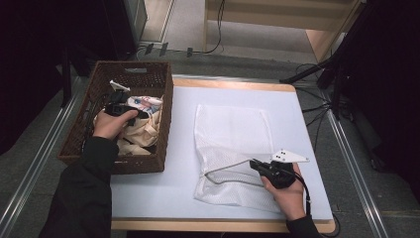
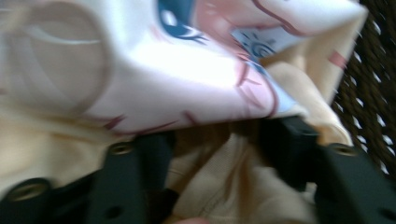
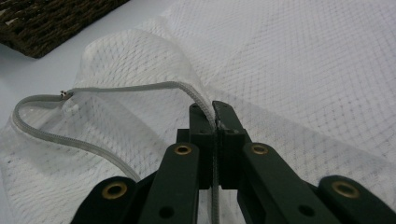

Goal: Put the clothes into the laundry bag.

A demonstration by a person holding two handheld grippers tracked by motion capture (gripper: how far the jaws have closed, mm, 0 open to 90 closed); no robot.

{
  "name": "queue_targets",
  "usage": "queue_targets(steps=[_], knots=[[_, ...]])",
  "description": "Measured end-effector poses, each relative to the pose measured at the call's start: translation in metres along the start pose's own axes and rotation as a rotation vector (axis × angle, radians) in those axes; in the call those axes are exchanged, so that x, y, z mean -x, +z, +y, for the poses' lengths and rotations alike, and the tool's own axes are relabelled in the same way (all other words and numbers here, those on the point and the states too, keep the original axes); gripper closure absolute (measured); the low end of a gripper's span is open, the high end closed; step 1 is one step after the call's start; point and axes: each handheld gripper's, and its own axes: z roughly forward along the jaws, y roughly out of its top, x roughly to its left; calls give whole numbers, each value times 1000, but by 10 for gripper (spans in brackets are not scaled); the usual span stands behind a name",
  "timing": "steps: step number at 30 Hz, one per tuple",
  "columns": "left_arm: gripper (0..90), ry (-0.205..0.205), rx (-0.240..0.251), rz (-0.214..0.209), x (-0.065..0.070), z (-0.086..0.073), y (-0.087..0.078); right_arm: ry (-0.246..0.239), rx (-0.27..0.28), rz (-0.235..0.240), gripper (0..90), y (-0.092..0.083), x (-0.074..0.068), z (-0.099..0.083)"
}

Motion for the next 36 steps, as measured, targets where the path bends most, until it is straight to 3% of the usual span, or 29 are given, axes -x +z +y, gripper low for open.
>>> queue_targets(steps=[2, 5, 7, 8, 10, 12, 14, 15, 18, 19, 21, 22, 23, 24, 25, 27, 29, 31, 34, 36], knots=[[328, -9, 17, -15, -1, 1, -3, 4, -1, 0, 877, 0, 1, 0], [304, 0, 37, -55, 0, 2, -5, 7, 0, 2, 876, 0, 1, 0], [187, 9, 79, -122, 1, 2, -9, 10, 1, 2, 876, -1, 1, 0], [146, 7, 105, -128, 2, 3, -12, 11, 0, 1, 876, -1, 1, 0], [156, 21, 175, -101, 5, 4, -20, 11, 0, 1, 875, -1, 2, 0], [139, 21, 182, 6, 4, 5, -24, 10, 1, 1, 876, -1, 2, 0], [116, -23, 149, 87, -3, 5, -22, 9, 1, 2, 875, -1, 1, 0], [100, -51, 130, 149, -8, 3, -21, 8, 1, 2, 875, -1, 1, -1], [84, -108, 82, 250, -22, 0, -17, 3, 2, 1, 874, -2, 2, -1], [85, -114, 70, 269, -24, -1, -16, 4, 2, 1, 874, -2, 2, -1], [69, -107, 29, 351, -26, -1, -13, 6, 3, 1, 874, -2, 3, -1], [80, -101, -8, 412, -27, -1, -8, 8, 1, 0, 874, -2, 3, -1], [97, -100, -43, 448, -29, -2, -5, 6, 2, 1, 873, -2, 3, -1], [99, -104, -109, 497, -33, -4, 1, 6, 3, 1, 874, -1, 2, -1], [99, -107, -155, 515, -37, -6, 6, 6, 2, 1, 874, -1, 2, -1], [103, -129, -204, 501, -41, -10, 12, 5, 1, 1, 873, -1, 1, -1], [168, -125, -169, 478, -40, -8, 7, 5, 1, 2, 873, -1, 1, -1], [355, -109, -145, 447, -38, -8, 6, 5, 1, 1, 873, -1, 1, -1], [661, -99, -113, 348, -31, -5, 1, 4, 3, 3, 873, -2, 2, -1], [755, -81, -89, 257, -26, -3, -3, 8, 2, 1, 873, -2, 2, -1]])
